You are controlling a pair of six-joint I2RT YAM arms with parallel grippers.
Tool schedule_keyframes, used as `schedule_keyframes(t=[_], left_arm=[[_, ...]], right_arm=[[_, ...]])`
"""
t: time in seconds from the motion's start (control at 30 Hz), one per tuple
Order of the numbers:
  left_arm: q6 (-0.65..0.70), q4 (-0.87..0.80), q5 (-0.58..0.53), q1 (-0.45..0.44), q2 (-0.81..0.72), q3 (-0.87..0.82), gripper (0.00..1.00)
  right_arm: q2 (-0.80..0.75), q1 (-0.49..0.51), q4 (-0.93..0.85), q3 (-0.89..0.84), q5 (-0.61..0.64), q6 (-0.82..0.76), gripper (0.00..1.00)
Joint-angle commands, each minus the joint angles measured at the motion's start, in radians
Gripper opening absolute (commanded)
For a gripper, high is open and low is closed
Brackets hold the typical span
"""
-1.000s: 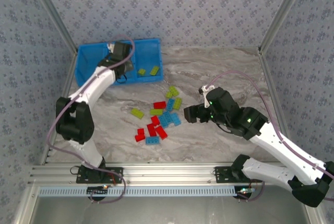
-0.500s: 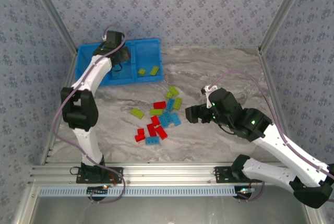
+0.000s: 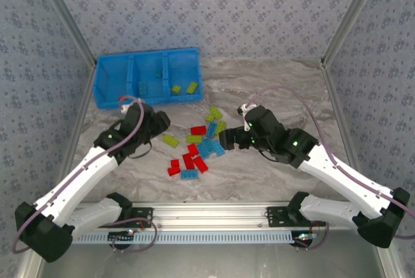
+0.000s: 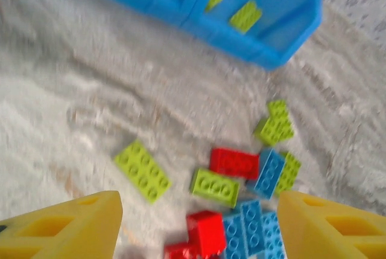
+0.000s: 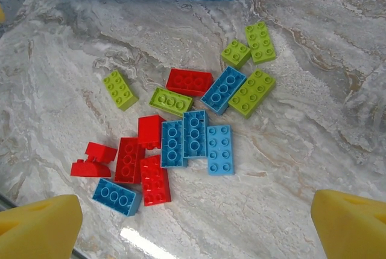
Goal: Sort the legos into containers by color
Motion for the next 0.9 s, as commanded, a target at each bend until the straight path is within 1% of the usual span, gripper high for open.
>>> schedule_keyframes(t=[0.0, 0.1, 0.17, 0.23, 0.27, 0.33, 0.4, 0.5, 0.57, 0.6, 0.67, 0.77, 0.87], left_arm=[[-0.169, -0.005, -0.025, -0.051, 0.018, -0.066, 0.70], [-0.192, 0.024, -0.024, -0.084, 0.094, -0.087, 0.72], [-0.208, 0.047, -0.005, -0.092, 0.158, -0.089, 0.76], [-0.240, 0.068, 0.018, -0.094, 0.232, -0.089, 0.83], [-0.249, 0.078, 0.017, -0.094, 0.261, -0.086, 0.90], [-0.256, 0.097, 0.000, -0.091, 0.328, -0.076, 0.95], [-0.257, 0.119, -0.022, -0.084, 0.383, -0.068, 0.97], [-0.258, 0.162, -0.015, -0.046, 0.459, -0.063, 0.97], [-0.224, 0.204, -0.001, -0.018, 0.508, -0.060, 0.93], [-0.181, 0.230, 0.016, -0.005, 0.536, -0.056, 0.90], [-0.136, 0.200, 0.041, 0.015, 0.586, -0.021, 0.83], [-0.087, 0.165, 0.065, 0.019, 0.630, 0.001, 0.74], [-0.077, 0.173, 0.071, 0.019, 0.636, -0.026, 0.60]], right_arm=[[0.027, 0.015, 0.023, 0.011, -0.020, 0.009, 1.00], [0.034, 0.032, 0.016, 0.008, -0.015, 0.009, 1.00], [0.031, 0.041, 0.002, 0.004, -0.009, 0.017, 1.00], [0.025, 0.046, -0.019, 0.003, 0.001, 0.023, 1.00], [0.020, 0.049, -0.024, 0.000, 0.006, 0.025, 1.00], [0.005, 0.051, -0.031, -0.011, 0.017, 0.030, 1.00], [-0.007, 0.051, -0.034, -0.017, 0.023, 0.032, 1.00], [-0.018, 0.051, -0.046, -0.012, 0.030, 0.032, 1.00], [-0.025, 0.051, -0.052, -0.013, 0.039, 0.029, 1.00], [-0.027, 0.051, -0.055, -0.015, 0.044, 0.028, 1.00], [-0.029, 0.051, -0.058, -0.019, 0.050, 0.025, 1.00], [-0.025, 0.051, -0.061, -0.019, 0.051, 0.019, 1.00], [-0.019, 0.050, -0.052, -0.022, 0.056, 0.020, 1.00]])
